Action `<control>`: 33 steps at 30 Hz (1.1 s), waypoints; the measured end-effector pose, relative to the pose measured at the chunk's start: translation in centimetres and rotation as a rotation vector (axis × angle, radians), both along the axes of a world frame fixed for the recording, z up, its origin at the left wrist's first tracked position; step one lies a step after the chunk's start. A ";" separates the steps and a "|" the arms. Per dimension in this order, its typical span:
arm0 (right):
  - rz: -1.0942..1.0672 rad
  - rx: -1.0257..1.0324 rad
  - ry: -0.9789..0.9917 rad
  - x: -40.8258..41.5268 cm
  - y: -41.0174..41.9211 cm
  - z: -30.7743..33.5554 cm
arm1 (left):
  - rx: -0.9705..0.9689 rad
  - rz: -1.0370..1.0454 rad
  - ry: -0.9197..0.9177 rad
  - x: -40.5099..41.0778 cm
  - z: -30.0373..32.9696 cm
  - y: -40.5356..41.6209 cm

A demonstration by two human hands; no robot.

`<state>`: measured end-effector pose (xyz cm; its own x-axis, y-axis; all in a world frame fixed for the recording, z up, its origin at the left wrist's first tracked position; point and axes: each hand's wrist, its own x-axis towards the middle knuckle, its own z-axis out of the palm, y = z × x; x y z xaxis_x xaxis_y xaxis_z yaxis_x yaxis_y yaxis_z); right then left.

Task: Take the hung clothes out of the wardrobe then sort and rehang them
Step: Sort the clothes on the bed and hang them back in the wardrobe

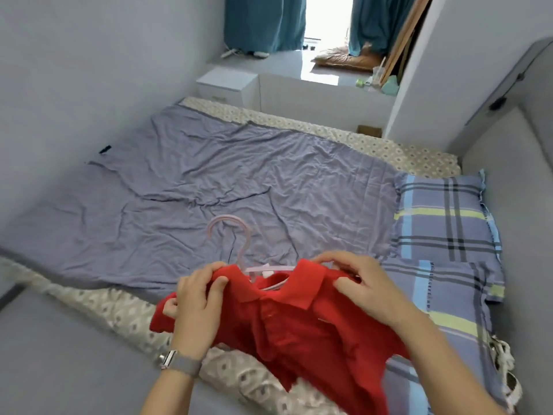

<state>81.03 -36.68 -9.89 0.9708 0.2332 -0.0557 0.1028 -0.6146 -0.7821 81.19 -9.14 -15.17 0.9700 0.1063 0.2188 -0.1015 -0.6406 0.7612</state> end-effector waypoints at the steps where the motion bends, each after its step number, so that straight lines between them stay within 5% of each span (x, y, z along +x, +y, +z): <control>1: 0.071 0.004 -0.023 0.2 3.0 1.0 | 0.010 0.068 -0.016 -0.9 1.2 3.0; 12: 0.762 -0.048 -0.273 -3.2 37.7 4.3 | 0.018 0.709 0.031 -21.5 8.5 29.9; 19: 1.270 -0.055 -0.390 -11.8 53.4 5.2 | 0.134 1.102 -0.017 -32.6 10.8 34.0; 33: 1.474 0.179 -0.542 -17.8 67.5 8.9 | 0.165 1.670 -0.327 -42.2 13.6 37.0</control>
